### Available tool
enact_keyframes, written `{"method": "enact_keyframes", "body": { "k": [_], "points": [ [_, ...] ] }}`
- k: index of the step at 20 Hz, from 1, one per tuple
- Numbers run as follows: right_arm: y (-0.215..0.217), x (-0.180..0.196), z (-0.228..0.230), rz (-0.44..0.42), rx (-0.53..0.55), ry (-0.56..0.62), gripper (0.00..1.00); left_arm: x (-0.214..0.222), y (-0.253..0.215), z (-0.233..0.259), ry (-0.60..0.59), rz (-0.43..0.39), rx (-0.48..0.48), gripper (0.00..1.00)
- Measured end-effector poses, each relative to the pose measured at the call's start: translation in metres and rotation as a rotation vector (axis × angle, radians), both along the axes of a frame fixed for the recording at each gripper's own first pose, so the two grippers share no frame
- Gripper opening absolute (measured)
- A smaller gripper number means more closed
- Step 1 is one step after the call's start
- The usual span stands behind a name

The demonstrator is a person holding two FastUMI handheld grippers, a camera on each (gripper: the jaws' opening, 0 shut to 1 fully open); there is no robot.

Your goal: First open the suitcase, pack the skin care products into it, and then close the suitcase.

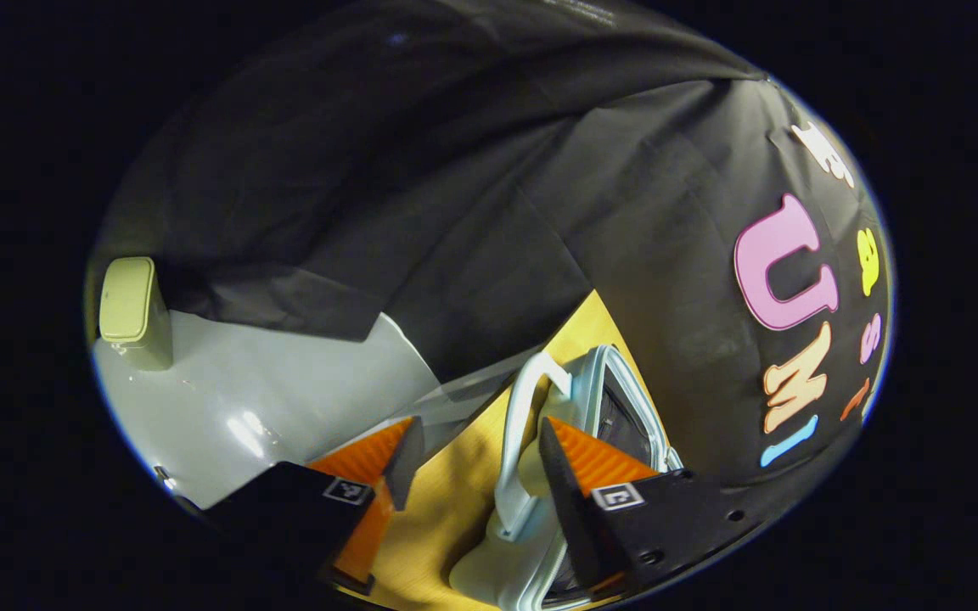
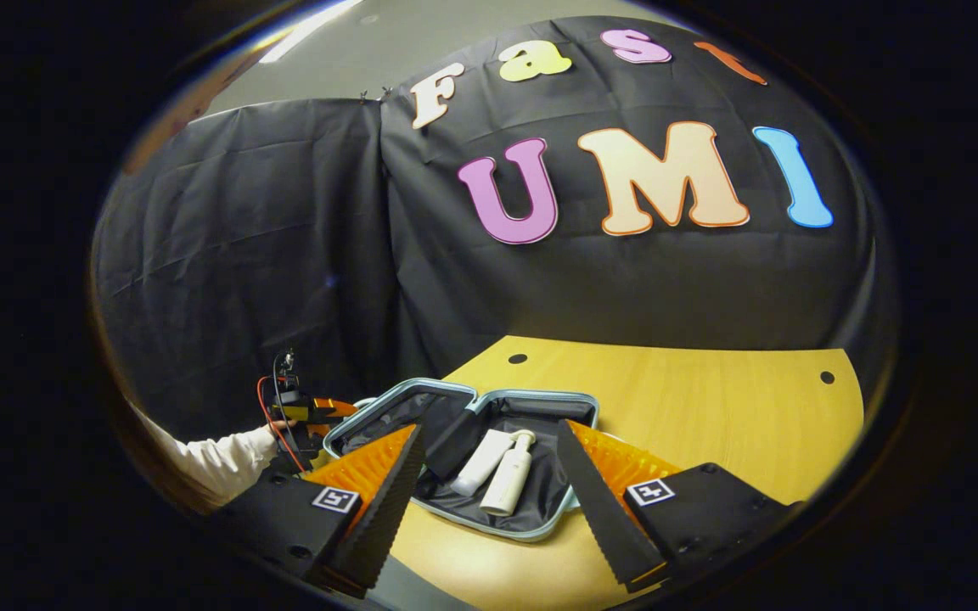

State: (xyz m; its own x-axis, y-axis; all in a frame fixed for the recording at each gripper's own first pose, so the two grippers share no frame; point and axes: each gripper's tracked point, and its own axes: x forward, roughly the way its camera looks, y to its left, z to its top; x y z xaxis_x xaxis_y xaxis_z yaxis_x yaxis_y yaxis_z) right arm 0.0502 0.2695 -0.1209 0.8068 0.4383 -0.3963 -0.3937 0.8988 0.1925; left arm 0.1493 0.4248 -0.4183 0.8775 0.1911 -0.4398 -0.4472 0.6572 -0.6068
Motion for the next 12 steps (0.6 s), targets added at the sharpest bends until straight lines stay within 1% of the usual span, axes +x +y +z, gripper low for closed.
{"method": "enact_keyframes", "body": {
  "k": [4, 5, 6, 7, 8, 10, 12],
  "points": [
    [-0.014, 0.004, 0.005, -0.042, 0.003, -0.006, 0.98, 0.012, -0.005, 0.002, 0.023, -0.023, 0.045, 0.09],
    [-0.014, 0.003, 0.006, -0.044, 0.005, -0.009, 0.98, 0.012, -0.005, 0.001, 0.041, -0.038, 0.063, 0.04],
    [-0.015, 0.004, 0.008, -0.044, 0.007, -0.014, 0.95, 0.011, -0.007, 0.005, 0.054, -0.047, 0.08, 0.05],
    [-0.018, 0.005, 0.008, -0.047, 0.005, -0.017, 0.98, 0.01, -0.008, 0.008, 0.069, -0.053, 0.093, 0.03],
    [-0.019, 0.005, 0.007, -0.047, 0.008, -0.016, 0.98, 0.009, -0.011, 0.01, 0.094, -0.055, 0.11, 0.0],
    [-0.022, 0.005, 0.01, -0.051, 0.015, -0.021, 0.98, 0.004, -0.017, 0.021, 0.13, -0.058, 0.168, 0.0],
    [-0.03, 0.006, 0.016, -0.061, 0.023, -0.031, 0.98, 0.003, -0.025, 0.045, 0.135, -0.064, 0.239, 0.0]
  ]
}}
